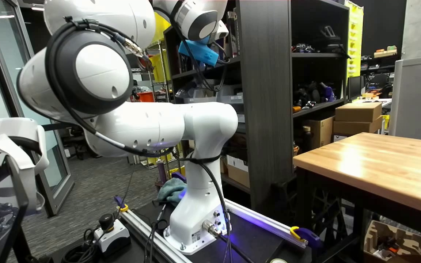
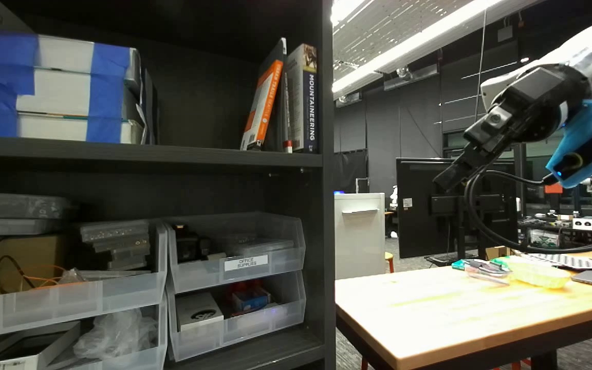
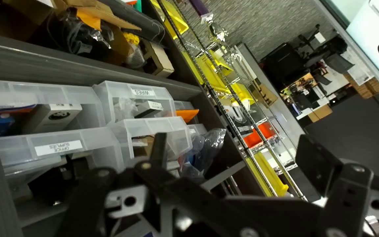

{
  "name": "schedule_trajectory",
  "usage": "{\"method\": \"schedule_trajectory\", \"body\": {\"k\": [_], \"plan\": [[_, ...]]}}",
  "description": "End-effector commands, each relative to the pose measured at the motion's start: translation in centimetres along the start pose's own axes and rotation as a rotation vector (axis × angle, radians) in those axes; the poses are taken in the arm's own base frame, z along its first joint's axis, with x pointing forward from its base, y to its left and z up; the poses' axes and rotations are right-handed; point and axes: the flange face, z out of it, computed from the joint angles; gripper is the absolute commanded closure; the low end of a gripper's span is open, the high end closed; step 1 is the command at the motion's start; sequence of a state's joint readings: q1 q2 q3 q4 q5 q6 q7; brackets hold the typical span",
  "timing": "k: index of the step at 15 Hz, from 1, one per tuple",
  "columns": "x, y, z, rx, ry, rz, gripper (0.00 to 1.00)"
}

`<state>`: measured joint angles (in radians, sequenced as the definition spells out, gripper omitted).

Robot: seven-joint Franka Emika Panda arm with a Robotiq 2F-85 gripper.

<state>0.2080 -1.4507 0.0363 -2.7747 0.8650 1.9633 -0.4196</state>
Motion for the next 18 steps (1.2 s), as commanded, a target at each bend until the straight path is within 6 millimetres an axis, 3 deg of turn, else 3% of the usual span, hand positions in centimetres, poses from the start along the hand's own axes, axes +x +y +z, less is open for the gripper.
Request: {"method": "schedule_trajectory", "body": {"k": [1, 6, 18], "plan": [[0.6, -2.0, 0.3, -0.013, 0.093, -0.031, 0.00], [1.1, -3.9, 2.1, -0.054, 0.152, -0.070, 0.00], [0.4, -8.0, 8.6, -0.153, 0.326, -0.171, 0.00]]}}
